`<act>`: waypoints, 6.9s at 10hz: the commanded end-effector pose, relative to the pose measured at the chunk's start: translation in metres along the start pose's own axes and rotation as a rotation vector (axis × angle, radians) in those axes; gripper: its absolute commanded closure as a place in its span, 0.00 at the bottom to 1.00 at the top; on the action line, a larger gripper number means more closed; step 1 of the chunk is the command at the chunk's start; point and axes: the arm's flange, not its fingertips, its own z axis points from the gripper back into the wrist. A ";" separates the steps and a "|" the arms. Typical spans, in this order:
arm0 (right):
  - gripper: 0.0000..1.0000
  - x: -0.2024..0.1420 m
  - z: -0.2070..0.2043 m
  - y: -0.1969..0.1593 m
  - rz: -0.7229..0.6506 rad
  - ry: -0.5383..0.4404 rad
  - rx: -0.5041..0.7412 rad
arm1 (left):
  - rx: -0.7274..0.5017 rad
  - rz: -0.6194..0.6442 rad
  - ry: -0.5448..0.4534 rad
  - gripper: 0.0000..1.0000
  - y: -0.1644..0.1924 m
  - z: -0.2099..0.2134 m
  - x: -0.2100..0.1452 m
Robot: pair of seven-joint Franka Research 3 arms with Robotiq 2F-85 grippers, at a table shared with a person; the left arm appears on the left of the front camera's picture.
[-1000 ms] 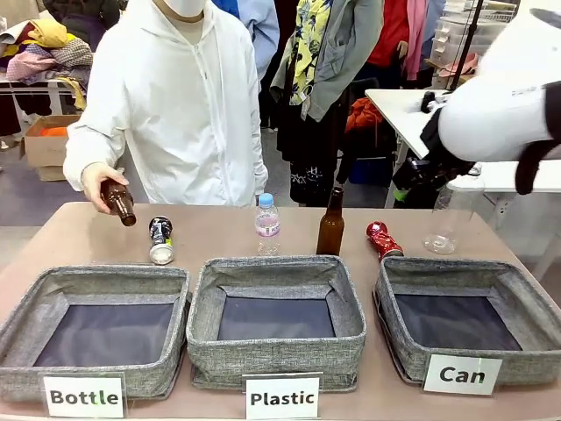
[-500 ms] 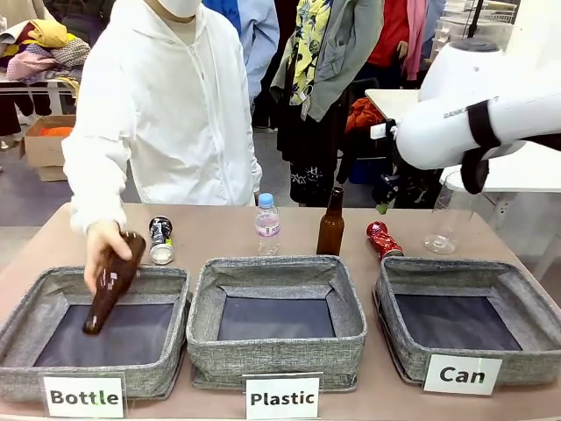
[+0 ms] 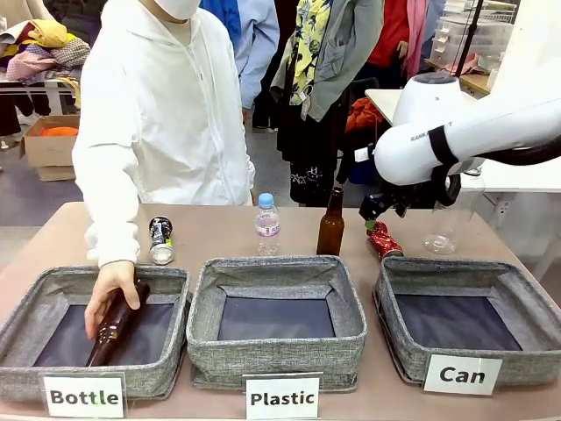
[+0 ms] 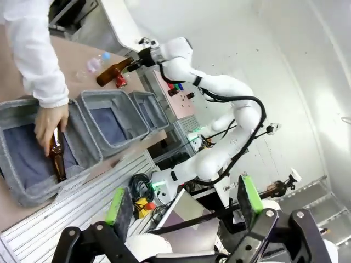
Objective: Sort the can waste into the basket.
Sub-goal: Pick up the can waste from the table and place it in the right Fabric basket.
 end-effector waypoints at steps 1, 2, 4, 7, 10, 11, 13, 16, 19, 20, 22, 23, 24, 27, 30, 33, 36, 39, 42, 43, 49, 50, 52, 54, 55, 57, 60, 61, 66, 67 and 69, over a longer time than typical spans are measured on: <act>0.00 0.016 -0.010 0.001 -0.024 0.036 -0.061 | -0.017 -0.041 0.042 0.00 0.000 -0.002 -0.007; 0.00 0.017 -0.020 0.001 -0.014 0.049 -0.051 | -0.029 -0.040 0.064 0.00 0.000 -0.006 -0.009; 0.00 0.019 -0.034 0.003 -0.001 0.084 -0.045 | -0.029 -0.026 0.120 0.00 0.002 -0.023 -0.011; 0.00 0.019 -0.043 0.003 -0.001 0.115 -0.059 | -0.022 0.021 0.247 0.00 0.016 -0.056 -0.018; 0.00 0.022 -0.055 0.007 0.013 0.147 -0.066 | -0.034 0.071 0.333 0.00 0.043 -0.107 -0.026; 0.00 0.022 -0.058 0.008 0.009 0.158 -0.063 | -0.004 0.075 0.354 0.00 0.054 -0.126 -0.034; 0.00 0.022 -0.063 0.009 0.011 0.169 -0.066 | 0.013 0.109 0.413 0.00 0.072 -0.151 -0.046; 0.00 0.022 -0.061 0.008 0.008 0.172 -0.068 | 0.143 0.158 0.498 0.00 0.100 -0.175 -0.054; 0.59 0.021 -0.062 0.007 0.002 0.183 -0.069 | 0.052 0.143 0.440 0.00 0.073 -0.131 -0.004; 0.82 0.022 -0.062 0.007 -0.003 0.183 -0.070 | 0.052 0.143 0.440 0.00 0.073 -0.131 -0.004; 1.00 0.020 -0.063 0.007 0.003 0.185 -0.073 | 0.052 0.143 0.440 0.00 0.073 -0.131 -0.004; 1.00 0.022 -0.062 0.008 -0.001 0.181 -0.075 | 0.052 0.143 0.440 0.00 0.073 -0.131 -0.004; 0.97 0.022 -0.062 0.008 -0.003 0.178 -0.076 | 0.052 0.143 0.440 0.00 0.073 -0.131 -0.004; 1.00 0.022 -0.062 0.009 -0.008 0.169 -0.078 | 0.052 0.143 0.440 0.00 0.073 -0.131 -0.004; 1.00 0.024 -0.049 0.009 -0.011 0.138 -0.080 | 0.052 0.143 0.440 0.00 0.073 -0.131 -0.004; 1.00 0.015 0.028 0.000 -0.016 0.093 -0.111 | 0.052 0.143 0.440 0.00 0.073 -0.131 -0.004; 1.00 -0.050 0.135 -0.002 0.031 0.041 -0.045 | 0.052 0.143 0.440 0.00 0.073 -0.131 -0.004; 1.00 -0.144 0.177 0.004 0.312 0.038 0.087 | 0.052 0.143 0.440 0.00 0.073 -0.131 -0.004; 1.00 -0.207 0.164 -0.016 0.729 0.055 0.254 | 0.052 0.143 0.440 0.00 0.073 -0.131 -0.004; 1.00 -0.216 0.156 -0.023 0.860 0.031 0.216 | 0.052 0.143 0.440 0.00 0.073 -0.131 -0.004; 1.00 -0.227 0.136 -0.025 1.178 0.057 0.182 | 0.052 0.143 0.440 0.00 0.073 -0.131 -0.004; 1.00 -0.223 0.135 -0.025 1.175 0.062 0.193 | 0.052 0.143 0.440 0.00 0.073 -0.131 -0.004; 0.42 -0.222 0.136 -0.024 1.195 0.062 0.215 | 0.052 0.143 0.440 0.00 0.073 -0.131 -0.004; 0.00 -0.221 0.136 -0.023 1.203 0.066 0.210 | 0.052 0.143 0.440 0.00 0.073 -0.131 -0.004; 0.00 -0.221 0.135 -0.023 1.203 0.068 0.209 | 0.052 0.143 0.440 0.00 0.073 -0.131 -0.004; 0.08 -0.220 0.134 -0.023 1.201 0.063 0.221 | 0.052 0.143 0.440 0.00 0.073 -0.131 -0.004; 0.00 -0.219 0.130 -0.024 1.170 0.040 0.267 | 0.052 0.143 0.440 0.00 0.073 -0.131 -0.004; 0.00 -0.219 0.131 -0.025 1.149 0.017 0.296 | 0.052 0.143 0.440 0.00 0.073 -0.131 -0.004; 0.00 -0.217 0.162 -0.038 -0.050 -0.298 0.841 | 0.052 0.143 0.440 0.00 0.073 -0.131 -0.004; 0.00 -0.216 0.166 -0.046 -0.194 -0.347 1.000 | 0.052 0.143 0.440 0.00 0.073 -0.131 -0.004; 0.00 -0.214 0.164 -0.064 -0.387 -0.364 1.262 | 0.063 0.076 0.406 0.00 0.043 -0.102 0.004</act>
